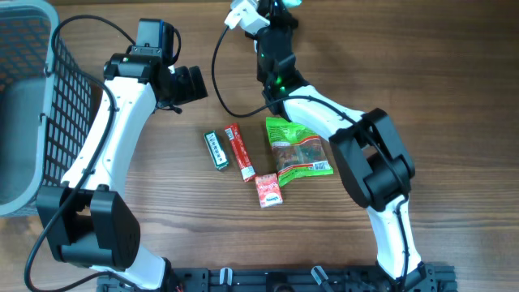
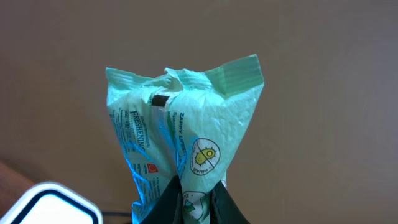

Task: Scan the item barcode
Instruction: 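Lift the wipes pack and hold it up to the scanner, then carry the wipes pack right and drop it at the table's right edge, then lower the right gripper onto the green snack bag and grasp it, then lift the green snack bag and carry it up toward the scanner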

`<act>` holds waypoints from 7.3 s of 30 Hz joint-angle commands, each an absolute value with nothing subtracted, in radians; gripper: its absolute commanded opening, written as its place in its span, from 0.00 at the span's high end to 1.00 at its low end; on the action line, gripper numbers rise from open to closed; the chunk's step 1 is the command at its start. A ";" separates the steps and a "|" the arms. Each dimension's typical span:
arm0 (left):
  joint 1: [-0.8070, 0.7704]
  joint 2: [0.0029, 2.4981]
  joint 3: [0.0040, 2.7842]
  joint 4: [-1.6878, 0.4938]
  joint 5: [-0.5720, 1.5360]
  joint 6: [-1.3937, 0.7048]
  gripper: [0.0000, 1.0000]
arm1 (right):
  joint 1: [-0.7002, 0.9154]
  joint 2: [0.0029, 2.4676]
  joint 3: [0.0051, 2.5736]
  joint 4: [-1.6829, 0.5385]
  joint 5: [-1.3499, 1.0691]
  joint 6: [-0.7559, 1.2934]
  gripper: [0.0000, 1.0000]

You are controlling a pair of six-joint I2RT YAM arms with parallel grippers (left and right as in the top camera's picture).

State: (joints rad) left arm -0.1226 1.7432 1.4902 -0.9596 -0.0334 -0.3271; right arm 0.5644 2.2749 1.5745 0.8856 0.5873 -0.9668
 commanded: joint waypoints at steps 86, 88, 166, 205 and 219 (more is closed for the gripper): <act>-0.121 1.749 1.485 -0.957 -0.046 -0.323 0.00 | 0.175 1.581 1.379 -0.831 -0.402 -0.260 0.28; -0.121 1.749 1.485 -0.957 -0.046 -0.323 0.00 | 0.285 1.604 1.348 -0.817 -0.401 -0.261 0.41; -0.121 1.749 1.485 -0.957 -0.046 -0.323 0.00 | 0.169 1.666 0.804 -0.507 -0.001 0.220 0.05; -0.121 1.749 1.485 -0.957 -0.046 -0.323 0.00 | 0.223 1.483 0.828 -0.556 0.079 0.019 0.06; -0.121 1.749 1.485 -0.957 -0.046 -0.323 0.00 | 0.223 1.684 0.791 -0.510 -0.144 0.015 0.01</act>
